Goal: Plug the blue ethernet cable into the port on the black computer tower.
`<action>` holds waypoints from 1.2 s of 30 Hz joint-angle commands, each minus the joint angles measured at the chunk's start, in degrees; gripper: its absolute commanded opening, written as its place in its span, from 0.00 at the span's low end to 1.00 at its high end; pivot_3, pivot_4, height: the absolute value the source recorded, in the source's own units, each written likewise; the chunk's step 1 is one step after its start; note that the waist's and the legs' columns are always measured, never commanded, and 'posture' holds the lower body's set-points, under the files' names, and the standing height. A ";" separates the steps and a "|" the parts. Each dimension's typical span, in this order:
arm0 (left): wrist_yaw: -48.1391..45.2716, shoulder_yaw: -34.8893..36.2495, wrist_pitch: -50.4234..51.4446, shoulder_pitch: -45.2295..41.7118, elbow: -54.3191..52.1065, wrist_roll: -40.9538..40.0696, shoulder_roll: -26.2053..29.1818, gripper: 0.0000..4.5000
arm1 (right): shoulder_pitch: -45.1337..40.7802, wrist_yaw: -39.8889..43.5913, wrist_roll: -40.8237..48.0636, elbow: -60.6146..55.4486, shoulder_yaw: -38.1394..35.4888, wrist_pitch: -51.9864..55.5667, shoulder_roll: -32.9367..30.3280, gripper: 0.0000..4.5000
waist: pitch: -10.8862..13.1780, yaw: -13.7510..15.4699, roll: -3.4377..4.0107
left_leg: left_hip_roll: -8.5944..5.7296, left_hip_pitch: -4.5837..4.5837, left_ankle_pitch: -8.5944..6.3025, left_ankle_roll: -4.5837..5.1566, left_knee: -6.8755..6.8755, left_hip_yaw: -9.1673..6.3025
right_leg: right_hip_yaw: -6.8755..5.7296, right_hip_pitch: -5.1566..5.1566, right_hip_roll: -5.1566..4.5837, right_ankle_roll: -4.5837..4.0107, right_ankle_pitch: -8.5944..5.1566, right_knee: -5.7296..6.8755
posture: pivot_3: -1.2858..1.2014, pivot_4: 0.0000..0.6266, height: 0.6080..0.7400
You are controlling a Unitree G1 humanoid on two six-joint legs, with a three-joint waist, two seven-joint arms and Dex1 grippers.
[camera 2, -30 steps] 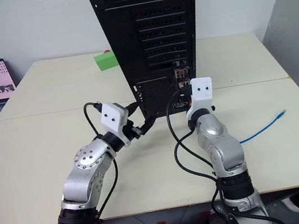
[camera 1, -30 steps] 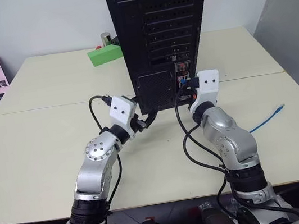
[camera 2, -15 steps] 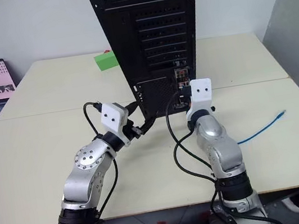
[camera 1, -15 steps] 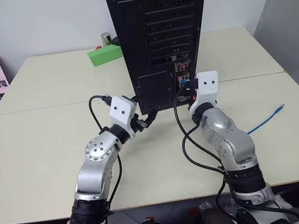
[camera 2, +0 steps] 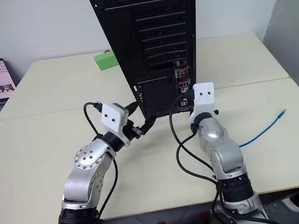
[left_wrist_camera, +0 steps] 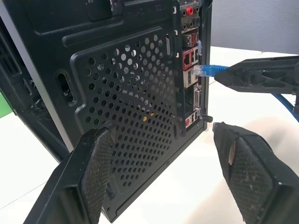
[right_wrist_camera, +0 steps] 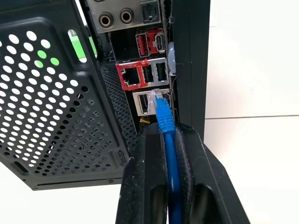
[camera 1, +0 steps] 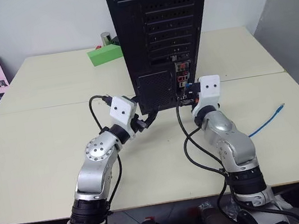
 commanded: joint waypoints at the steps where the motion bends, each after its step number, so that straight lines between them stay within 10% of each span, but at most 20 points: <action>1: 0.01 0.77 -1.71 -0.54 -1.01 0.48 -0.08 0.79 | -1.03 1.02 0.13 -3.98 0.87 -0.35 0.14 0.00 | 0.00 0.00 0.00 | 0.00 0.00 0.00 0.00 0.00 0.00 | 0.00 0.00 0.00 0.00 0.00 0.00 | 0.52 0.24 1.00; 36: -0.06 0.53 -1.80 -0.29 -1.38 0.95 -0.24 0.79 | -1.56 2.29 0.47 -5.29 0.15 0.97 0.47 0.00 | 0.00 0.00 0.00 | 0.00 -0.01 0.00 0.00 -0.01 0.00 | 0.00 0.00 0.00 0.00 0.00 -0.01 | 0.52 0.24 1.00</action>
